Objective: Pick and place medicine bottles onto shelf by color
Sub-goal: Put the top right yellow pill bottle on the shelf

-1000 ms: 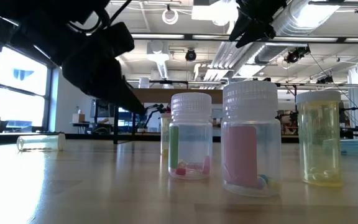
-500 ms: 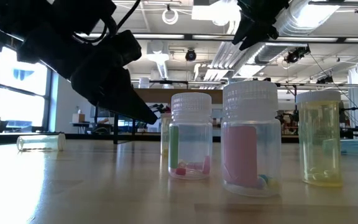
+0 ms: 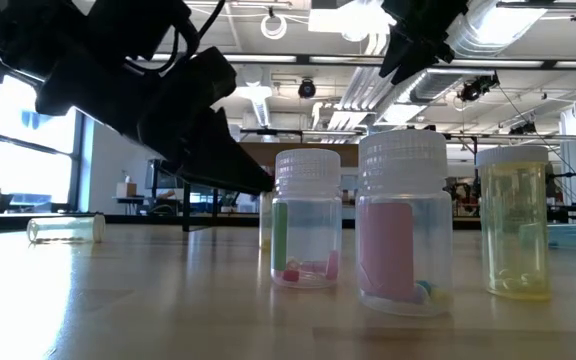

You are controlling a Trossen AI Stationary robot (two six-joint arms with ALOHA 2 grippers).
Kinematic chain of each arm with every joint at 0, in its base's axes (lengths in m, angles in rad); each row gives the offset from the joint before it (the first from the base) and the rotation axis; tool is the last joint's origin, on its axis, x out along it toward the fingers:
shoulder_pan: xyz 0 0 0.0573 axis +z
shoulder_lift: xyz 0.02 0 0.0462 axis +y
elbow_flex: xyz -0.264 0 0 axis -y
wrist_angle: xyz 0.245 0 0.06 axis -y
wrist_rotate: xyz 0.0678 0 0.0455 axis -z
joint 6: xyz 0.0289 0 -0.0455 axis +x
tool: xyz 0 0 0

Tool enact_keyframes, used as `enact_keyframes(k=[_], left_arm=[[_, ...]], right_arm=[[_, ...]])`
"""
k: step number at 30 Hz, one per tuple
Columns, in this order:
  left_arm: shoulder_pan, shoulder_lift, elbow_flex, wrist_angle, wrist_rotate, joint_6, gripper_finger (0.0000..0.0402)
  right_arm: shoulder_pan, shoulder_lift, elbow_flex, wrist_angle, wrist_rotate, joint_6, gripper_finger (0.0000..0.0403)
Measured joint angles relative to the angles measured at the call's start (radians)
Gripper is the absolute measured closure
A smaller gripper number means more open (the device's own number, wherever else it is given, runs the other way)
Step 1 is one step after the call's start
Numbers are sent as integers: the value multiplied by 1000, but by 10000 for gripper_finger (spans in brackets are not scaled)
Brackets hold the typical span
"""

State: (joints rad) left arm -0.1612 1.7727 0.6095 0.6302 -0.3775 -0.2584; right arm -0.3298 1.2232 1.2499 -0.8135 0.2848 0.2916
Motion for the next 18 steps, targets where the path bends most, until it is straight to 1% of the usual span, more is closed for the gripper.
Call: enact_keyframes(k=[4, 10, 18], left_arm=[[0, 22, 26, 5, -2, 20, 193], [0, 55, 59, 3, -42, 52, 193], [0, 61, 60, 16, -62, 52, 193]], right_arm=[[0, 0, 0, 0, 0, 0, 213], [0, 0, -2, -5, 0, 0, 213], [0, 1, -3, -14, 0, 0, 213]])
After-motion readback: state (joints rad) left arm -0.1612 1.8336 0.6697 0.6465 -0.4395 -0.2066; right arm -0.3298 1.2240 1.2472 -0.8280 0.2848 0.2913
